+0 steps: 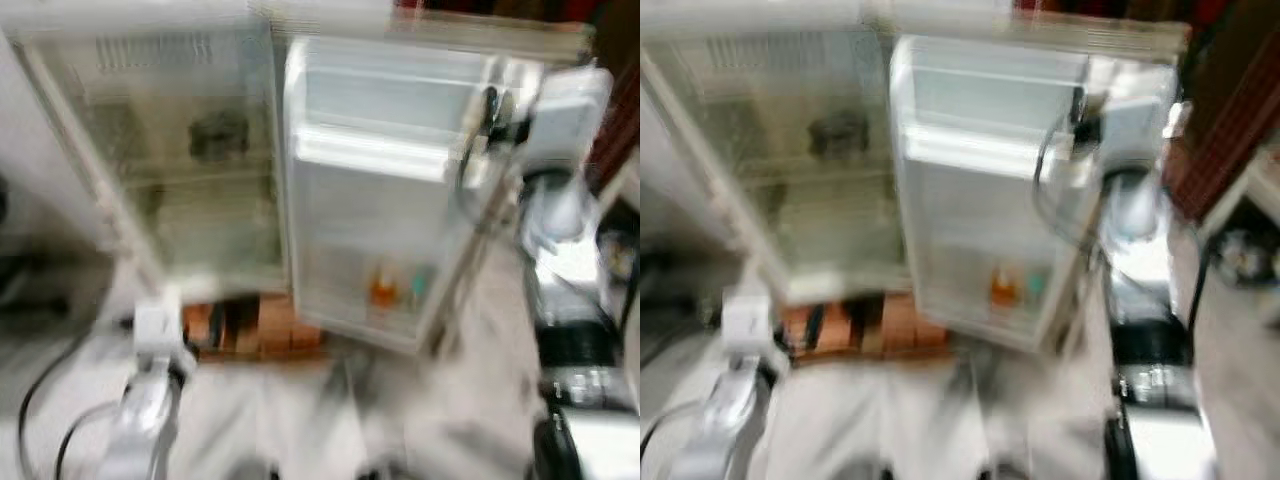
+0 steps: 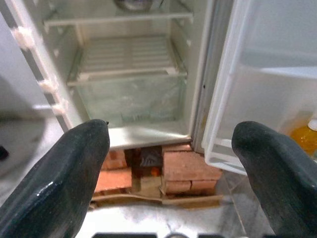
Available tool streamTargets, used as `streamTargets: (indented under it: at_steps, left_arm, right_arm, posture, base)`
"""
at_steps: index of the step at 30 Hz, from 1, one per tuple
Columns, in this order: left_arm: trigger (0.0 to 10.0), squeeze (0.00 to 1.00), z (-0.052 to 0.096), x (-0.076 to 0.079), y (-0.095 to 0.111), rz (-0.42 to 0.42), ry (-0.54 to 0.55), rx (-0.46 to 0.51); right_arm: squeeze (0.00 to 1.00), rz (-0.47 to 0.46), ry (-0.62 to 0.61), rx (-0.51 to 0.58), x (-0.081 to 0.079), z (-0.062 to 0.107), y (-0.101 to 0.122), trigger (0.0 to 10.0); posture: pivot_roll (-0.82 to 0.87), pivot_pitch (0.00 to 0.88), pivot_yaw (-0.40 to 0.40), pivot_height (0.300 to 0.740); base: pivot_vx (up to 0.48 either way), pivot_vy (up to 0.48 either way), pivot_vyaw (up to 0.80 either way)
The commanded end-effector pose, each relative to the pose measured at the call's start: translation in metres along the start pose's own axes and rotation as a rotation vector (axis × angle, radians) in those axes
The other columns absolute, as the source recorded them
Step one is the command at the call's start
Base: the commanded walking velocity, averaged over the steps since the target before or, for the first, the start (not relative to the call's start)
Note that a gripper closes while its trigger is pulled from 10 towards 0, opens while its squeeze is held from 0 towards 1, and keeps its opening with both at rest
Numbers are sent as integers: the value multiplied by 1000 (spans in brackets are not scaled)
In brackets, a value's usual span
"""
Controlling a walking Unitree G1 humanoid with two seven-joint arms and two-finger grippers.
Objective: Restocking fridge
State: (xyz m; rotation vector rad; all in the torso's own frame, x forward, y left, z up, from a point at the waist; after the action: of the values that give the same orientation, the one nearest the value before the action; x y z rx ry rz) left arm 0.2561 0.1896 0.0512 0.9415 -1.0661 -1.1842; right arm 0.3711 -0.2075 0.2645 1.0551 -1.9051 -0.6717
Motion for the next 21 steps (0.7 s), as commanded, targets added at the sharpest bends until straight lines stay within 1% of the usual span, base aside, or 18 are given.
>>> streamTargets:
  at_steps: [1,2,3,4,6,7,8,9,10,12,15,16,18,20,21]
  left_arm:
    - [10000,0,1,0,-2,1,5,-8]
    - [10000,0,1,0,-2,1,5,-8]
    - [10000,0,2,2,-2,-4,-3,-8]
    - [10000,0,2,3,-3,-6,-6,-8]
    - [10000,0,2,3,-2,-7,-9,-6]
    - [10000,0,1,2,0,4,-6,4]
    - [10000,0,1,2,1,11,-5,9]
    - [10000,0,1,1,1,14,-6,11]
    - [10000,0,1,2,3,17,-14,26]
    - [10000,0,2,4,5,21,-27,35]
    - [10000,0,3,5,6,30,-36,42]
    - [10000,0,3,6,7,36,-40,48]
    - [10000,0,3,6,8,38,-42,51]
    - [10000,0,3,6,8,44,-46,55]
    - [10000,0,3,6,9,44,-46,56]
  right_arm:
    - [0,-39,-44,-105,5,6,-20,10000]
    - [0,-63,-52,-138,5,8,-26,10000]
    - [0,-145,-68,-246,1,17,-44,10000]
    - [0,-165,-72,-278,-1,19,-49,10000]
    - [0,-172,-46,-316,-10,27,-56,10000]
    - [0,-162,13,-341,-24,37,-62,10000]
    - [0,-168,44,-361,-32,43,-66,10000]
    - [0,-172,63,-374,-37,47,-68,10000]
    - [0,-180,86,-404,-44,55,-73,10000]
    - [0,-183,120,-442,-53,66,-80,10000]
    - [0,-217,214,-564,-74,86,-95,10000]
    - [0,-239,223,-570,-77,90,-96,10000]
    - [0,-245,225,-571,-77,90,-96,10000]
    - [0,-274,280,-560,-85,93,-94,10000]
    - [0,-281,285,-559,-85,93,-94,10000]
  posture:
    - [5,0,30,740]
    - [5,0,32,740]
    - [5,0,32,740]
    - [5,0,32,740]
    - [5,0,31,740]
    - [5,0,32,740]
    - [6,0,31,740]
    - [6,0,31,740]
    - [6,0,30,740]
    - [9,0,28,740]
    - [7,0,27,740]
    - [7,0,27,740]
    - [7,0,27,740]
    - [7,0,27,740]
    - [7,0,27,740]
  base:
    - [-262,0,0]
    - [-262,0,0]
    - [-240,0,0]
    - [-240,0,0]
    - [0,0,0]
    - [0,0,0]
    - [0,0,0]
    - [0,0,0]
    - [0,0,0]
    - [0,0,0]
    - [0,0,0]
    - [0,0,0]
    - [0,0,0]
    - [127,-294,0]
    - [255,-322,0]
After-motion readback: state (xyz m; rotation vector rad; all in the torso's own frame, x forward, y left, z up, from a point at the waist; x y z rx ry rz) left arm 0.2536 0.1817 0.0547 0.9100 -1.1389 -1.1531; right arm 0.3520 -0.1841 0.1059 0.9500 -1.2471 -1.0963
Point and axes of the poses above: a point about 5 cm out from each wrist's last joint towards the gripper, its own z axis pointing back from the gripper into the wrist, its own y axis along the axis of the wrist's last joint, x = y × z, the point moved 3 cm from there along -z, pointing out of the wrist towards the gripper, and after that the axes turned 8 degrees about z, right-handed, at the moved point
